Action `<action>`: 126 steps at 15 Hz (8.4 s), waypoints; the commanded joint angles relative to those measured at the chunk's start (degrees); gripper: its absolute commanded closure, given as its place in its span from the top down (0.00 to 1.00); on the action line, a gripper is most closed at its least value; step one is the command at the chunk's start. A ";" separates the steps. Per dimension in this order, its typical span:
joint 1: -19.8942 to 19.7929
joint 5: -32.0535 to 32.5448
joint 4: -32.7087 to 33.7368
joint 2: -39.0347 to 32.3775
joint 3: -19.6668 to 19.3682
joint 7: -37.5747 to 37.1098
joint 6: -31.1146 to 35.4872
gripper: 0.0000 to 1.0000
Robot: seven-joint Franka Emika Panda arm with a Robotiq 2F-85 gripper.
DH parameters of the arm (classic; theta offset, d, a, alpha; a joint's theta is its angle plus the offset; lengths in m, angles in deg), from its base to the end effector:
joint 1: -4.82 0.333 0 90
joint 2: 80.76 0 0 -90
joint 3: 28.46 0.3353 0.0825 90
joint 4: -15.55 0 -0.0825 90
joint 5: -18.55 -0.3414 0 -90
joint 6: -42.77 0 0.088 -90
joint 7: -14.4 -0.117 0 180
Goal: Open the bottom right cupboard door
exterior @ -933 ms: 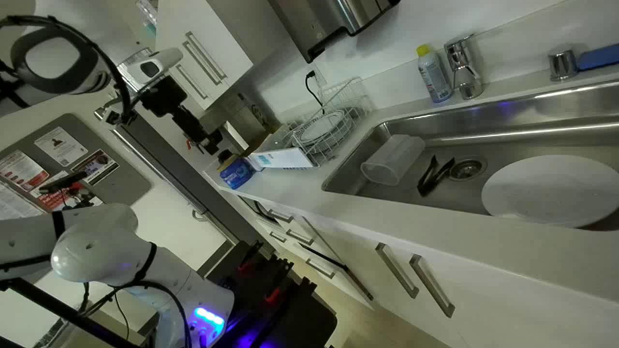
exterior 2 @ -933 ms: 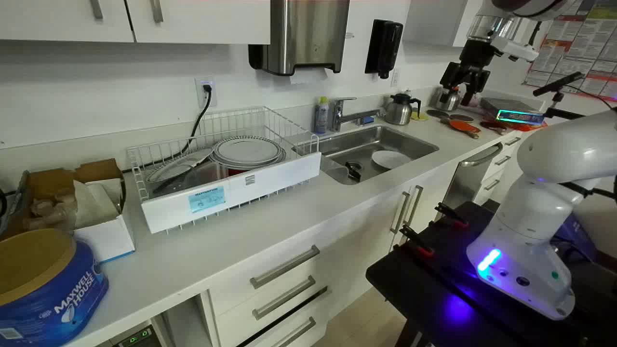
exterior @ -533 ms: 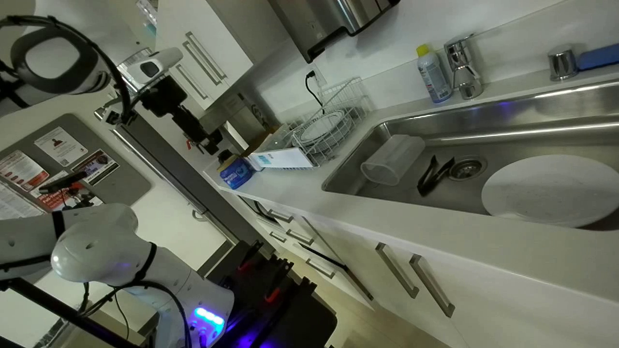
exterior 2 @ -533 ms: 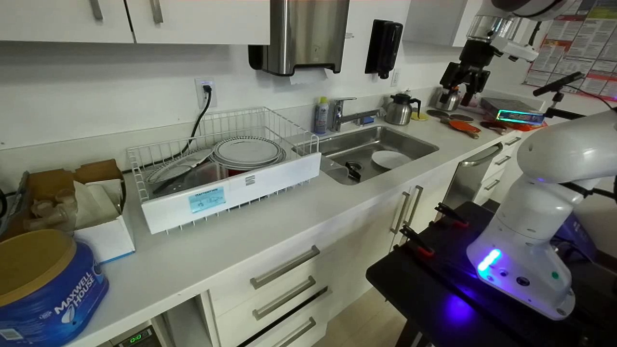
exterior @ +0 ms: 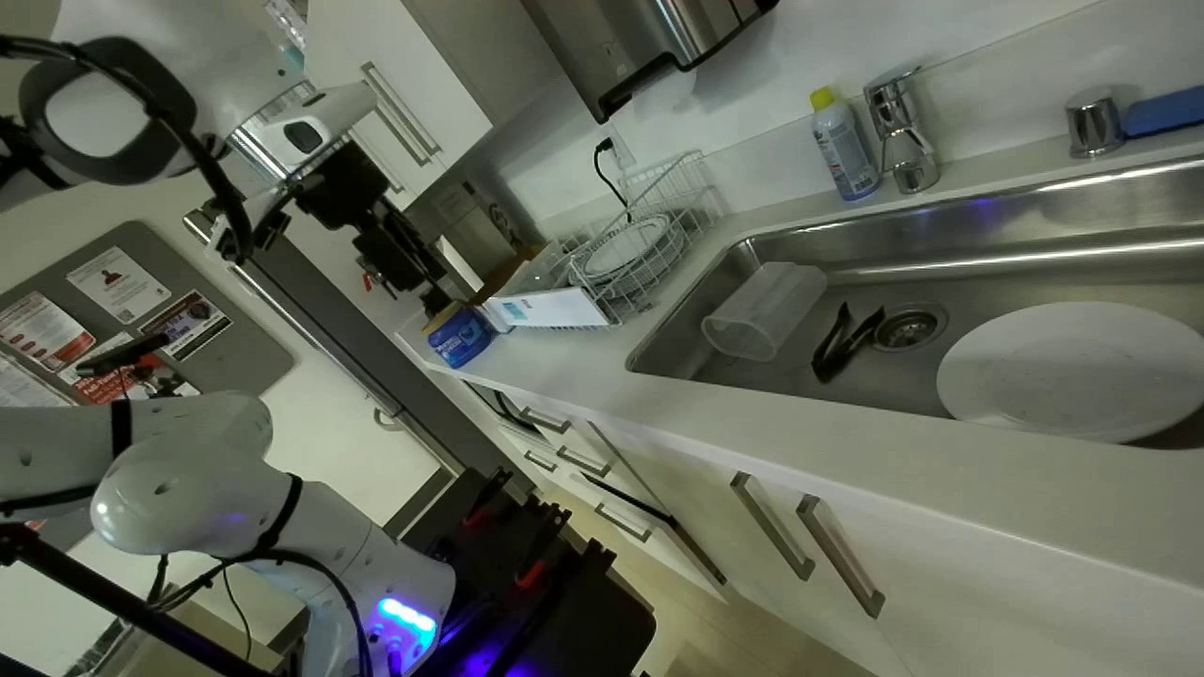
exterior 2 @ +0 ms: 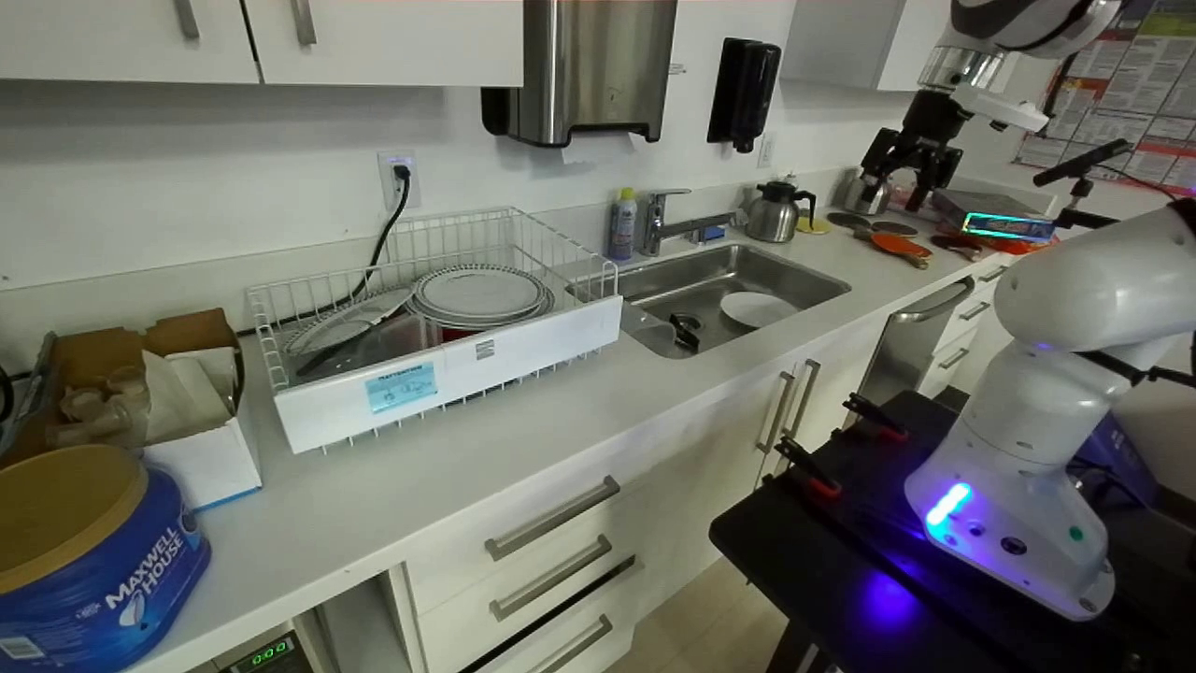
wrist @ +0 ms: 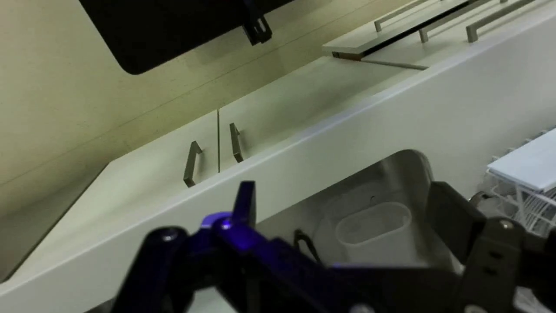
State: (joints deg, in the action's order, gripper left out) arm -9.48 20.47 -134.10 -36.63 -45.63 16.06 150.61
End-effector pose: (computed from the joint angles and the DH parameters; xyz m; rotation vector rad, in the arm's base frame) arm 0.2272 -0.1563 0.4956 -2.9064 0.6358 -0.0912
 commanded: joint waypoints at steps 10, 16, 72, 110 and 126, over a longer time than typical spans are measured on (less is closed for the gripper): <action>-9.34 -12.45 11.59 -33.44 -15.62 1.11 12.15 1.00; -12.78 -25.09 13.76 -45.53 -21.67 4.07 15.53 1.00; -48.24 -88.40 40.07 -106.61 1.85 8.73 -8.69 1.00; -40.77 -113.36 45.22 -121.54 4.15 8.79 -23.70 0.05; -43.02 -101.82 49.30 -120.61 -8.19 1.91 -29.10 0.05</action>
State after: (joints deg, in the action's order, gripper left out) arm -50.90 -84.43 -87.44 -159.27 -49.77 22.09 122.67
